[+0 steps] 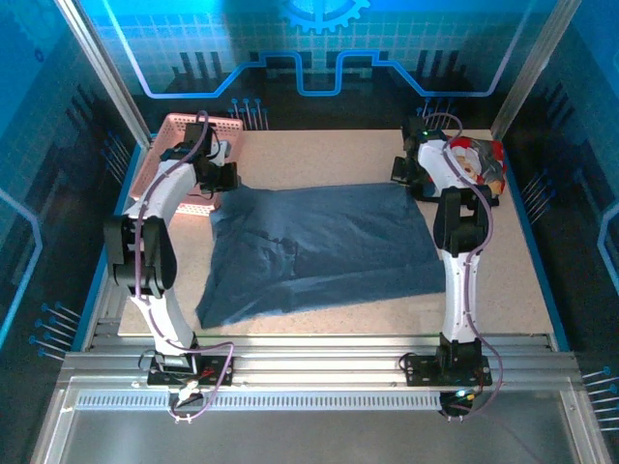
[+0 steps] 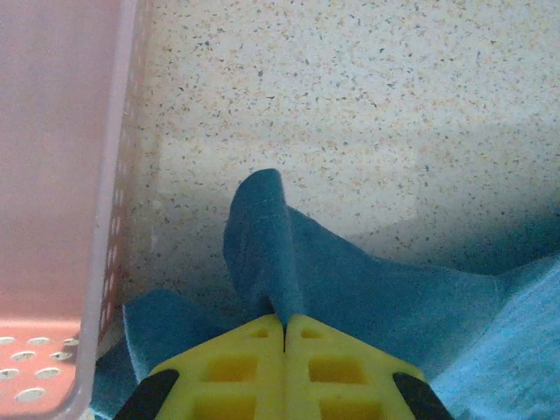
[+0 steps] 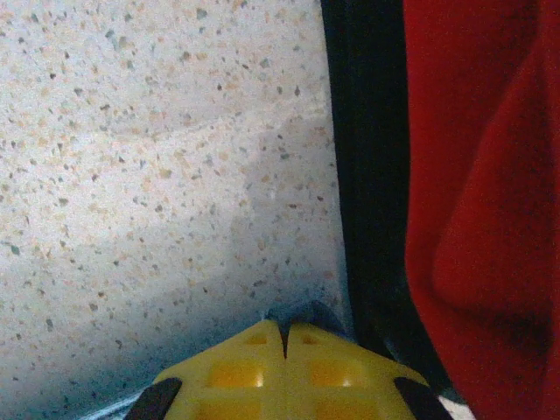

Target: Fold and stack the t-shirts

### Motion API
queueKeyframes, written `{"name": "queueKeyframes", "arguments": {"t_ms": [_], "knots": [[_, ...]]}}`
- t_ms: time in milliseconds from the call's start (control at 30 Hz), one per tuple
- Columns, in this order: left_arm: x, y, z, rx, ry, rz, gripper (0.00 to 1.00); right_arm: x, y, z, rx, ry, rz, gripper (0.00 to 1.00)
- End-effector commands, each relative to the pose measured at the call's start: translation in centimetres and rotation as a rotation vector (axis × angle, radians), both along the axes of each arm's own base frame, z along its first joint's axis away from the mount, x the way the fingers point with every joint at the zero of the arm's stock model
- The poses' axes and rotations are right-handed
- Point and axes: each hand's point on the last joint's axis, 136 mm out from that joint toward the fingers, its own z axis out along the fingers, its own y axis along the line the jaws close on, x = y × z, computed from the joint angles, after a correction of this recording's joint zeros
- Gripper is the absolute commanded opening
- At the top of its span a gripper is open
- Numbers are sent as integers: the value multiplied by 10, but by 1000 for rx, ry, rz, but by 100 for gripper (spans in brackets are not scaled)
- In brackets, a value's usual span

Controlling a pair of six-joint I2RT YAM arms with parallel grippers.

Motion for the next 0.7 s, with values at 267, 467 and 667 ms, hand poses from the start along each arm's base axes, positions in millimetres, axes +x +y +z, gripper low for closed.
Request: {"name": "queueKeyframes", "arguments": {"t_ms": [267, 467, 667], "knots": [[-51, -8, 13, 10, -36, -28, 0, -28, -13, 34, -22, -52, 19, 0], [-77, -14, 6, 1, -19, -26, 1, -47, -17, 33, -41, -40, 29, 0], [-101, -21, -14, 11, 45, -19, 1, -69, -16, 25, -36, -11, 42, 0]]}}
